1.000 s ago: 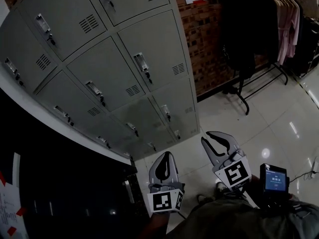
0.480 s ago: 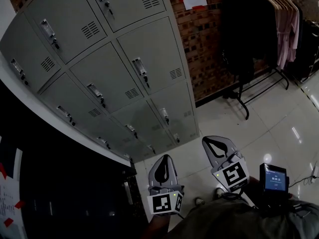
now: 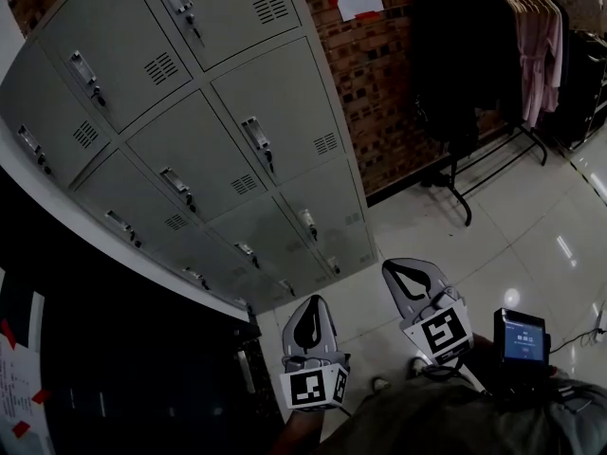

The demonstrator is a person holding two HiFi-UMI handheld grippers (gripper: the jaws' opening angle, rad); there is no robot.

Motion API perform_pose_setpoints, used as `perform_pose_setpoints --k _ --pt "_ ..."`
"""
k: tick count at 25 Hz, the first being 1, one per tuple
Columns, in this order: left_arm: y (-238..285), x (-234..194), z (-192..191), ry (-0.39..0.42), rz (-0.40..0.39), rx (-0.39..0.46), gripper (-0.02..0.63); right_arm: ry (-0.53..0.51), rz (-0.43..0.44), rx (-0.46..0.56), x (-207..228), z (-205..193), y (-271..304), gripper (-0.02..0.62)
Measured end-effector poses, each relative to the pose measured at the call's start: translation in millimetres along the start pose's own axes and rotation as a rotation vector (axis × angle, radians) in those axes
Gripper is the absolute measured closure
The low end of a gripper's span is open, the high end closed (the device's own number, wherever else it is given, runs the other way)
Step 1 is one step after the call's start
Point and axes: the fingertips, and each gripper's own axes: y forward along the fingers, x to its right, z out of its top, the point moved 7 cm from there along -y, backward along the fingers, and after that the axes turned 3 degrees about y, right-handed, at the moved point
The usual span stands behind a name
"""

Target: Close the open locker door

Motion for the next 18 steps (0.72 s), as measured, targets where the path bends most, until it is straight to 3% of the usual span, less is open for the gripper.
perform_pose_setpoints --k 18 --pt "6.4 3.6 -0.2 0.03 0.014 -0.002 0.606 -0.063 0.006 0.0 10.1 6.1 1.5 0.589"
